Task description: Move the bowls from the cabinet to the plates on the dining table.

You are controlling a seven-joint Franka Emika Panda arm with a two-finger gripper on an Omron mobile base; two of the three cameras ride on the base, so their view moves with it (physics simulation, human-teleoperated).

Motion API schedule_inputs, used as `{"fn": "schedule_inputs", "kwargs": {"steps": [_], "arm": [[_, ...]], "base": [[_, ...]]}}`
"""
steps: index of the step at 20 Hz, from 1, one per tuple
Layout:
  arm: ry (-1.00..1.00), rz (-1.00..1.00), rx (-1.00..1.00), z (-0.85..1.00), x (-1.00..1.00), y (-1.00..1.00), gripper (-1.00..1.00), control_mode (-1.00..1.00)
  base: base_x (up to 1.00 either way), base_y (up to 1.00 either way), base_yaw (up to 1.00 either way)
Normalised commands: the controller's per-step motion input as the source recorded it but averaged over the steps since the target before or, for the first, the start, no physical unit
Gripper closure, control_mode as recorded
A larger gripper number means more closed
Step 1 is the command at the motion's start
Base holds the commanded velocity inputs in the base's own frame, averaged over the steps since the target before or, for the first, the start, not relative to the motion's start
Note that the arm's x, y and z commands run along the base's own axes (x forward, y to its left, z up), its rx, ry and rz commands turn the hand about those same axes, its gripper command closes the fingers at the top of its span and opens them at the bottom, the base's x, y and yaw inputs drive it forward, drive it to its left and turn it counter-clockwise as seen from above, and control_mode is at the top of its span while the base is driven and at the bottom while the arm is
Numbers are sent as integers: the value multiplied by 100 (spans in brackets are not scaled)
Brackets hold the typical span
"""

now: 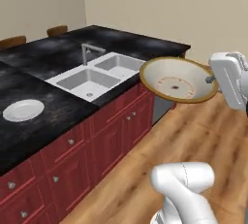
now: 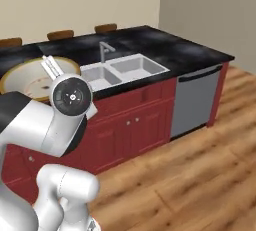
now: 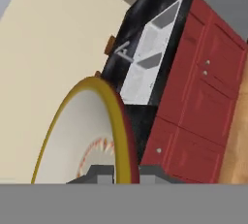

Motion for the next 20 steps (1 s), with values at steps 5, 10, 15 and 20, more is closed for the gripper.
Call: {"fn": "schedule_inputs", "kwargs": {"steps": [5,10,15,20], "arm": [[0,0,0,0,0,0,100,100],[0,0,0,0,0,0,100,100],[0,0,0,0,0,0,100,100],[0,0,0,0,0,0,100,100]], "base": [[91,-14,62],[90,-29,65],[76,-65,56],[65,-35,11]]}}
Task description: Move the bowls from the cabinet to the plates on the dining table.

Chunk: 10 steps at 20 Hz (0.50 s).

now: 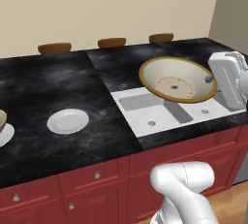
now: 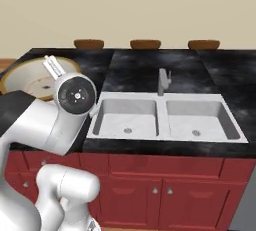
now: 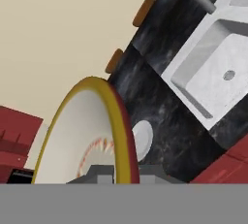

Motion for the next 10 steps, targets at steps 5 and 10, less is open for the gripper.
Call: {"fn": "schedule_inputs", "kwargs": {"steps": [5,10], "arm": [[0,0,0,0,0,0,100,100],[0,0,0,0,0,0,100,100]], "base": [[97,24,-13],[17,24,18]]}}
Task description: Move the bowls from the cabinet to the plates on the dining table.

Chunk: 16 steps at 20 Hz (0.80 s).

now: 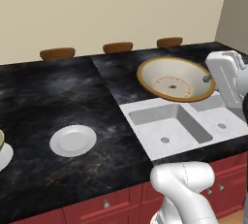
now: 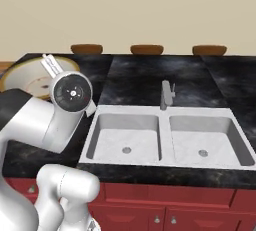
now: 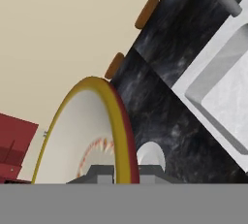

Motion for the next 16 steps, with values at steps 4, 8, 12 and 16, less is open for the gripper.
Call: {"fn": "schedule_inputs", "kwargs": {"steps": [4,8,12,16], "arm": [[0,0,0,0,0,0,100,100],[0,0,0,0,0,0,100,100],[0,0,0,0,0,0,100,100],[0,0,0,0,0,0,100,100]], "base": [[1,20,20],[7,11,13],[6,7,8],[0,0,0]]}}
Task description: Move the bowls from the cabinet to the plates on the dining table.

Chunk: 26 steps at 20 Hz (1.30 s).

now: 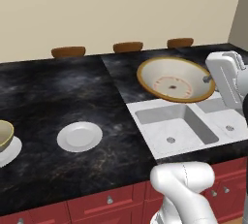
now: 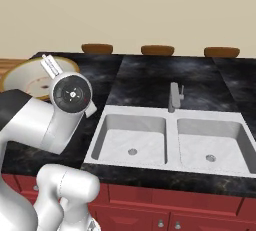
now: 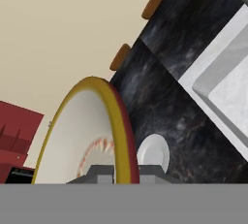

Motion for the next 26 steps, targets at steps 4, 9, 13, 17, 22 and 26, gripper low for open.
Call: {"fn": "schedule_inputs", "kwargs": {"steps": [4,9,13,17,22,26], "arm": [[0,0,0,0,0,0,100,100],[0,0,0,0,0,0,100,100],[0,0,0,0,0,0,100,100],[0,0,0,0,11,13,100,-100],[0,0,0,0,25,44,100,-100],[0,0,0,-12,14,58,100,-100]], "base": [[0,10,2],[0,0,0],[2,0,0],[0,0,0],[0,0,0],[0,0,0]]}}
